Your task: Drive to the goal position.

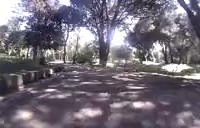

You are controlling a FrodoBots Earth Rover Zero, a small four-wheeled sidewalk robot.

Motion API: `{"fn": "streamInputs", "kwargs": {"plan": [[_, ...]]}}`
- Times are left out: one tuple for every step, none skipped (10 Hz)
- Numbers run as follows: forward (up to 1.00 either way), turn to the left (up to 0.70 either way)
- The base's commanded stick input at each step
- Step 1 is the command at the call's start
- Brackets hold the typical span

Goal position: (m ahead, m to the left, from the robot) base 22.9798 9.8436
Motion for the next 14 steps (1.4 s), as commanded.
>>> {"fn": "streamInputs", "kwargs": {"plan": [[0.85, 0.0], [0.85, 0.0], [0.85, 0.0], [0.85, 0.0], [0.85, 0.0], [0.85, 0.0], [0.85, 0.0], [0.85, 0.0], [0.85, 0.0], [0.85, 0.0], [0.85, 0.0], [0.85, 0.21], [0.85, 0.34], [0.85, 0.34]]}}
